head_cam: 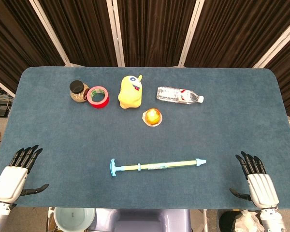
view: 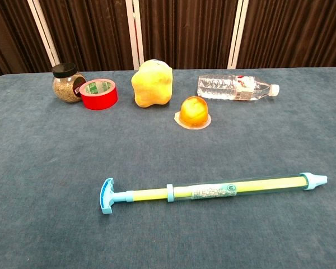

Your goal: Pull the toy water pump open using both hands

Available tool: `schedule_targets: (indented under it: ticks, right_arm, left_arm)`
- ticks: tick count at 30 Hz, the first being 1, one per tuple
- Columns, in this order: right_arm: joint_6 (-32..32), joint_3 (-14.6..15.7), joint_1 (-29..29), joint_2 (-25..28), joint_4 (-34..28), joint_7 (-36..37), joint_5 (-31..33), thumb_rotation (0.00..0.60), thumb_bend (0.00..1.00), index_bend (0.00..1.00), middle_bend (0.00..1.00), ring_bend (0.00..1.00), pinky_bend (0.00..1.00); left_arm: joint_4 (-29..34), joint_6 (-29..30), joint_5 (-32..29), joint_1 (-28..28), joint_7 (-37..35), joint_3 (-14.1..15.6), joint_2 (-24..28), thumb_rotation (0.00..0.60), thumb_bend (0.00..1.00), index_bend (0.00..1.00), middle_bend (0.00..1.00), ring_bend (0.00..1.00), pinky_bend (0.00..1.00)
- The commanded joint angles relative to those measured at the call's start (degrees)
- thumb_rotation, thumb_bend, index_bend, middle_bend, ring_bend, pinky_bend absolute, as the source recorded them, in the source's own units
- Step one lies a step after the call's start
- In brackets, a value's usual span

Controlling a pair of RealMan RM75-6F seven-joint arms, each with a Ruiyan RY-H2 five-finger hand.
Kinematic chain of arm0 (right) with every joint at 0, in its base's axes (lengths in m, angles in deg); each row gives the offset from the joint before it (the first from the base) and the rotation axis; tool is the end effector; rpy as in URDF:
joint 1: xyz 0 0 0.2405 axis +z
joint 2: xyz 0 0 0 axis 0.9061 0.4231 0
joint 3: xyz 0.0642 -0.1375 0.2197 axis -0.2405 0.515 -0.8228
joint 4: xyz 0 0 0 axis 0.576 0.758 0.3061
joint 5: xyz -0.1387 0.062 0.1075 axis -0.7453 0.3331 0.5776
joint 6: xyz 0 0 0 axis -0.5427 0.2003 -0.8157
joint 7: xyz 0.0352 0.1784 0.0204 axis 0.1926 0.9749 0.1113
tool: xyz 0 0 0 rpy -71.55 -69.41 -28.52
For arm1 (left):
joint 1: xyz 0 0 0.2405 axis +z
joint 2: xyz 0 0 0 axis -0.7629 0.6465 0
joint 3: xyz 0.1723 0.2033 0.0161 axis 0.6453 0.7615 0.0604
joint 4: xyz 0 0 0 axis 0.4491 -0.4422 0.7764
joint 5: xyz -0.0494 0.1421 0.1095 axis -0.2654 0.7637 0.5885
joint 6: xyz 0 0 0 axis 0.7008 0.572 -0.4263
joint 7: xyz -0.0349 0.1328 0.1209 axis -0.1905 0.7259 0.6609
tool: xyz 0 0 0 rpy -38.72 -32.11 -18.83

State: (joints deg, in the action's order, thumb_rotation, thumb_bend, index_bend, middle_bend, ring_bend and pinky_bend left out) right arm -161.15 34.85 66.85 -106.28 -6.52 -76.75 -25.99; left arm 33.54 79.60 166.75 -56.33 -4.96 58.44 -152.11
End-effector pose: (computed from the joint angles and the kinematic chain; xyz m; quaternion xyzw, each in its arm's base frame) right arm -0.3098 -0.1845 0.1261 0.6227 -0.4173 0.3810 0.5413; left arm -0.2844 0.1896 0.1389 -0.6607 -0.4018 -0.3717 0.5137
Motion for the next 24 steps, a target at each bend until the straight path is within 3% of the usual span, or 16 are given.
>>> schedule_targets:
  ticks: [1,14,24]
  right_arm:
    - [-0.13,-0.06,-0.06,0.03,-0.09,0.06,0.00,0.600,0.16,0.06,0.00,0.00,0.00]
    - [-0.33,-0.45,-0.37,-0.22,-0.36,-0.52,0.56,0.600,0.16,0.07,0.00,0.00,0.00]
    - [-0.41,-0.82,-0.51,-0.04,-0.86,-0.15,1.01,0.600,0.17,0.07,0.00,0.00,0.00]
  left_arm:
    - [-0.06,-0.06,0.26,0.11,-0.01,-0.07,0.00,0.600,0.03,0.00,0.00,0.00,0.00]
    - [-0.33,-1.90,2.04,-0.58,1.02,-0.50,-0.56,0.600,0.04,0.02,0.00,0.00,0.00]
    - [8.46,-12.88,0.29,-8.20,9.06,-4.96,-3.70,0.600,0.10,0.14,0.00,0.00,0.00]
